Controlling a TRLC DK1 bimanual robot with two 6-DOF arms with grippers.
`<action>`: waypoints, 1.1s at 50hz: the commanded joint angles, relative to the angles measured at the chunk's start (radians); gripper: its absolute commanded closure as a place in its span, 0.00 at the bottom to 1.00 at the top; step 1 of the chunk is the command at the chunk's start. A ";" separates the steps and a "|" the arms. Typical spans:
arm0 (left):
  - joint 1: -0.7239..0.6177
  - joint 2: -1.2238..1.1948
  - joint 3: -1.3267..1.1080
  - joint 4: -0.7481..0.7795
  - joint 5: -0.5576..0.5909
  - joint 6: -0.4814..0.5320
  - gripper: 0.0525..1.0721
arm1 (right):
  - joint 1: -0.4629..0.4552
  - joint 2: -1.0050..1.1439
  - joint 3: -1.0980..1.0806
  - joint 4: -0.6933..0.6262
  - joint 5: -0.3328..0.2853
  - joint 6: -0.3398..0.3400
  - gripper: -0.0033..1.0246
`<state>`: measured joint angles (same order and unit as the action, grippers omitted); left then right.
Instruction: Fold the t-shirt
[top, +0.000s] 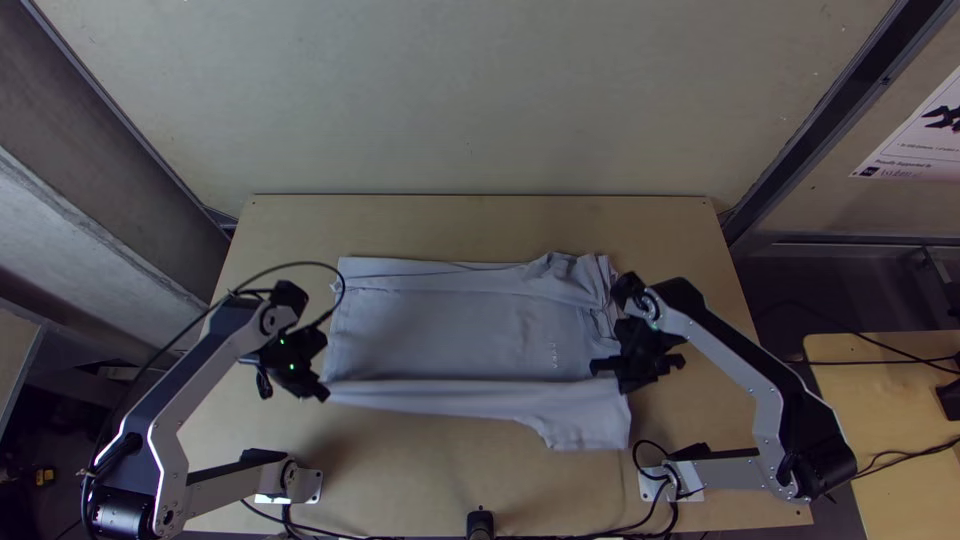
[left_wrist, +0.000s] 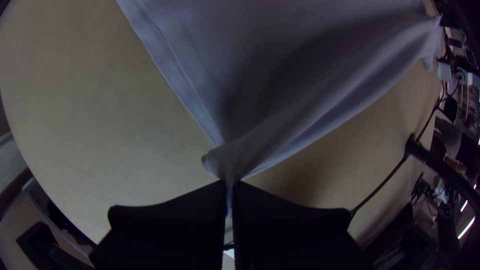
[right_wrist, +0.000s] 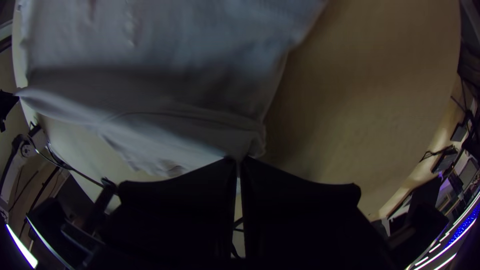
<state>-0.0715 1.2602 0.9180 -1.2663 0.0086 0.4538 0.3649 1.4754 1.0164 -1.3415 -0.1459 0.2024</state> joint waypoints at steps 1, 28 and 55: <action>0.007 0.002 0.130 -0.025 0.022 0.005 0.97 | -0.017 0.031 0.111 -0.024 0.022 -0.014 0.97; -0.007 0.320 0.507 0.059 0.022 -0.063 0.97 | -0.146 0.335 0.545 -0.048 0.065 -0.063 0.97; 0.004 0.680 0.874 0.093 0.022 -0.093 0.97 | -0.215 0.718 0.982 -0.093 0.065 -0.052 0.97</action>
<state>-0.0826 1.8790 1.7298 -1.1732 0.0196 0.3740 0.1715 2.1326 1.9217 -1.4094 -0.0937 0.1551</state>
